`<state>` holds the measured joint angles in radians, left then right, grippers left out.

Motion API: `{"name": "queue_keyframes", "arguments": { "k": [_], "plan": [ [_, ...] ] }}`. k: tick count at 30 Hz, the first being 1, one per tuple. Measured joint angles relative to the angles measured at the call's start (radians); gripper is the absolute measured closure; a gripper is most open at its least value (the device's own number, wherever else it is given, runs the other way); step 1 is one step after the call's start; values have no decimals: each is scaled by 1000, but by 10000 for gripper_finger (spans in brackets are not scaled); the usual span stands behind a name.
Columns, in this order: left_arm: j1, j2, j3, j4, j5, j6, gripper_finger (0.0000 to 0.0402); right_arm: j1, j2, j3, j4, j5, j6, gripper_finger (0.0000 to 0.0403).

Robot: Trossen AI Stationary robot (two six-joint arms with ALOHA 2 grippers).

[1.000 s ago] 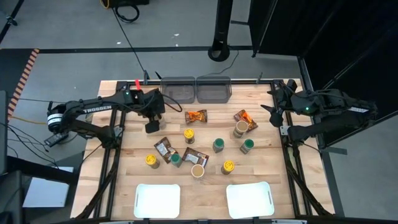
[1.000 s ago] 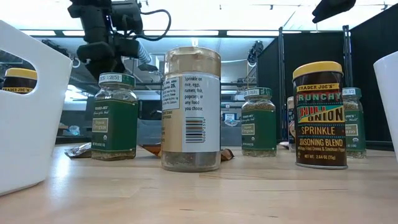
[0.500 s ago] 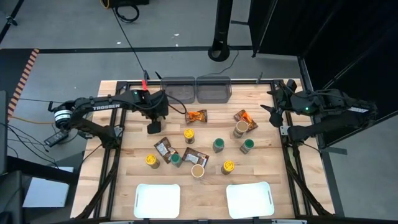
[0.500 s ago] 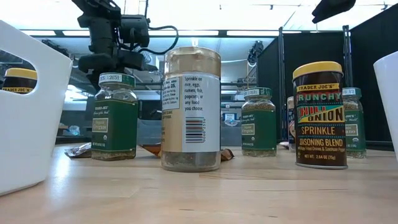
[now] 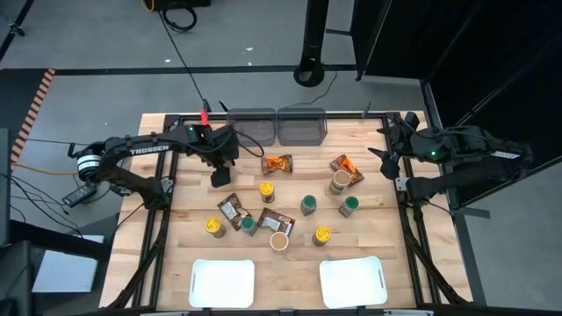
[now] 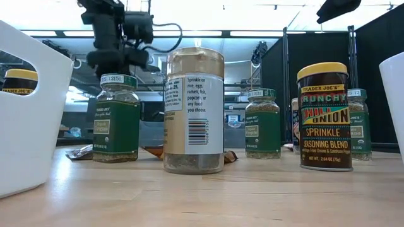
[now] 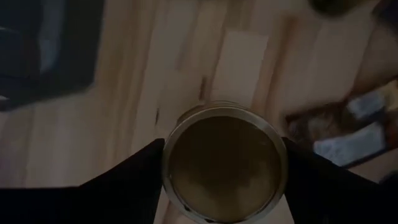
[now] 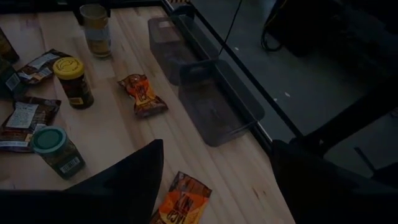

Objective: Sort spices by type
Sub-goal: Put the top left golden seasoning bottle into the left black bin

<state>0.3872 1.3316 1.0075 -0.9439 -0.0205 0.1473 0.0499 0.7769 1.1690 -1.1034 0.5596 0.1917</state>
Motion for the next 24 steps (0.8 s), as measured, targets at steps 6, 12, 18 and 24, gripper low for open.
{"name": "queue_keyframes", "arguments": {
  "k": [6,12,18,24],
  "plan": [
    [-8,-1,152,-90,-23,-100,143,0,0,0,0,0,0,119],
    [-9,-1,325,-136,-159,-207,143,0,0,0,0,0,0,130],
    [71,3,414,-51,-275,-214,143,0,0,0,1,0,0,135],
    [233,79,433,-47,-221,-150,143,0,2,0,2,0,0,136]
  ]
}}
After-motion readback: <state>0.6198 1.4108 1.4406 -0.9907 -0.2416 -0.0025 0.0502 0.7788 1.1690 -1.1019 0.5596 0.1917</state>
